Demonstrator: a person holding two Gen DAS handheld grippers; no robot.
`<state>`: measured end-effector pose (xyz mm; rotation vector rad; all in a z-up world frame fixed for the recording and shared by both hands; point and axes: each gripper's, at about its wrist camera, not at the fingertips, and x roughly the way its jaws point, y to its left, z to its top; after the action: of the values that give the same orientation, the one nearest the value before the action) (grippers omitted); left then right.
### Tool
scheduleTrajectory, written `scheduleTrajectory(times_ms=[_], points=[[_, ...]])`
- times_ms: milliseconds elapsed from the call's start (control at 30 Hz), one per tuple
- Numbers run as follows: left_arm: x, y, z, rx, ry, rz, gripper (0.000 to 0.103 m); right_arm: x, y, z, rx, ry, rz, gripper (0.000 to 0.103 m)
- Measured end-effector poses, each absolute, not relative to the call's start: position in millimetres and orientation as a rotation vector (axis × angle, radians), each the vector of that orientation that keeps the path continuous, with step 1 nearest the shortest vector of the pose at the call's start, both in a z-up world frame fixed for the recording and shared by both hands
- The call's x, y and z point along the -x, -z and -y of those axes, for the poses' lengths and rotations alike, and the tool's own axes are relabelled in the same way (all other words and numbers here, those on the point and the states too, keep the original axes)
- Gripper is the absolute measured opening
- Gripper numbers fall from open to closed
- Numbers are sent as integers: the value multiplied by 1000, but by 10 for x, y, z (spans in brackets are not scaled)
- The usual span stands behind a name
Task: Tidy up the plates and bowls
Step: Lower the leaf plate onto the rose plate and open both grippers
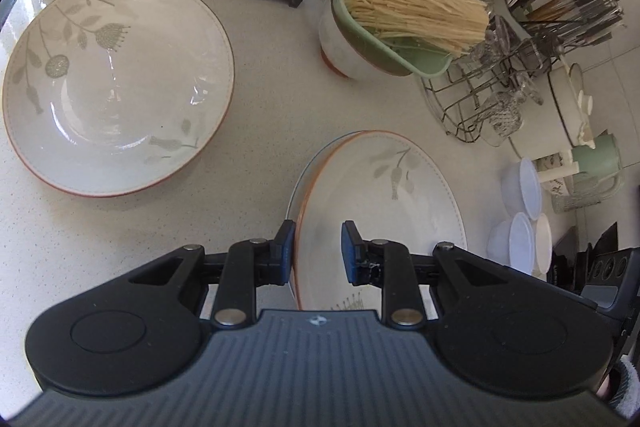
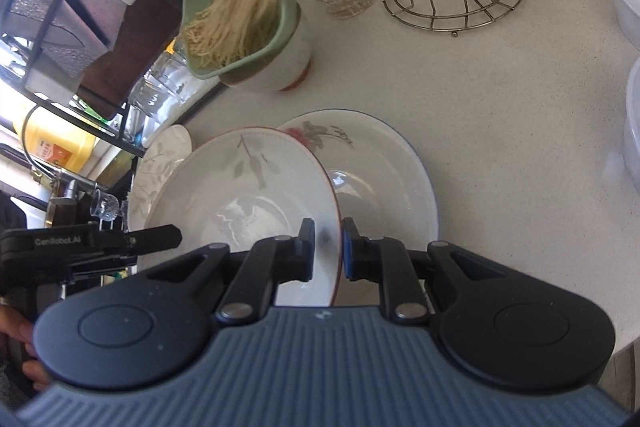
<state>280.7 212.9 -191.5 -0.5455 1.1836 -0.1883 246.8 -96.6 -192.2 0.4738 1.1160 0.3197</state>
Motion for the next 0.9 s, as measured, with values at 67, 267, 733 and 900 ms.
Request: scheduleTrajectory(times_ms=[67,267,733,900], points=[[-2859,1960,-2081,532,179,-1205,28,-2499,1970,1000,-476,-325,-1126,17],[-2975,2024,-1915,445,187,-1220,28,-2568,2078,1094,-500,-327,-1151,17],[-3111,2150,-1761,439,143,-1231,28,-2621,2219,1273,-577,-316,-1164,17],[-3122,2166,-1777,472,129,-1229,29,-2609,2206,1276,-586,-309,-1162,17]])
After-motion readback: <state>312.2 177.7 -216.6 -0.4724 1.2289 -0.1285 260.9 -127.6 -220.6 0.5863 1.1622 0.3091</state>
